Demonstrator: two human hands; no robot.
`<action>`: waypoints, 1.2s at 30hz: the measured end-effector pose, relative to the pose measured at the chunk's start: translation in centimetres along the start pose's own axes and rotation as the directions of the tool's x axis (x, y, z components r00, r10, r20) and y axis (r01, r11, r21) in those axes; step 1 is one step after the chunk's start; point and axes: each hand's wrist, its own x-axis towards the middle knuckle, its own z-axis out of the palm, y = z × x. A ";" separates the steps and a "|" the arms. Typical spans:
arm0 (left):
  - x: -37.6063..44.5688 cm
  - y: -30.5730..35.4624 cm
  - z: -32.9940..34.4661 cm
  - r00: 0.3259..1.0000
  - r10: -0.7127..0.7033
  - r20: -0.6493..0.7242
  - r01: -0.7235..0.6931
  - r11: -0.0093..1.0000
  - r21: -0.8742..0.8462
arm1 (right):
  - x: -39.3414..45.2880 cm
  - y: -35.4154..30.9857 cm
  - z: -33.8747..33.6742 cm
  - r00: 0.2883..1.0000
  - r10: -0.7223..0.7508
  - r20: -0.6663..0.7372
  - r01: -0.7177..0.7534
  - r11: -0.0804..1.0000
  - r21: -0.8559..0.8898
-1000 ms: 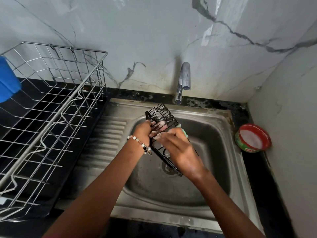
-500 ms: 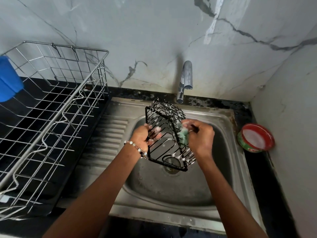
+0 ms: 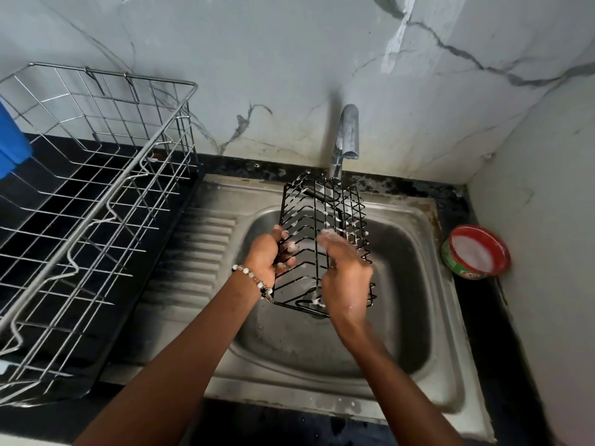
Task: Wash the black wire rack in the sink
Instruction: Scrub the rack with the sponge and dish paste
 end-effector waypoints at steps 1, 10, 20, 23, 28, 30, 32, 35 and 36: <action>-0.1 0.0 0.1 1.000 -0.005 0.003 0.005 1.000 0.010 | 0.0 -0.3 0.0 0.998 -0.066 0.016 0.066 0.998 0.017; -0.8 -0.1 -0.9 0.991 -0.035 0.126 0.031 0.999 0.033 | 6.5 4.9 -0.6 0.972 0.217 -0.085 -0.214 0.976 0.043; -0.5 0.1 -0.8 0.995 -0.024 0.099 0.019 0.999 0.046 | 3.7 2.3 1.5 0.964 -0.265 -0.007 0.263 0.953 0.153; -0.7 -0.1 -1.1 0.993 -0.031 0.116 0.024 0.998 0.063 | 4.5 3.7 0.7 0.953 -0.304 0.021 0.298 0.944 0.139; -0.9 -0.5 -1.2 0.987 -0.049 0.155 0.038 0.996 0.076 | 7.6 7.5 -0.8 0.975 0.210 -0.073 -0.206 0.977 0.061; -0.9 -0.6 -1.1 0.989 -0.047 0.143 0.036 0.996 0.079 | 7.2 8.4 -1.1 0.950 0.303 -0.079 -0.301 0.953 0.039; -0.9 -0.5 -0.7 0.990 -0.047 0.134 0.036 0.996 0.079 | 6.1 8.9 -1.3 0.933 0.355 -0.059 -0.352 0.935 0.044; -0.6 -0.3 -0.3 0.992 -0.066 0.110 0.058 0.995 0.075 | 4.9 9.8 -2.1 0.935 0.353 0.024 -0.354 0.933 0.059; -0.5 -0.2 -0.2 0.993 -0.062 0.098 0.055 0.996 0.074 | 4.8 10.0 -2.4 0.928 0.371 0.040 -0.373 0.925 0.075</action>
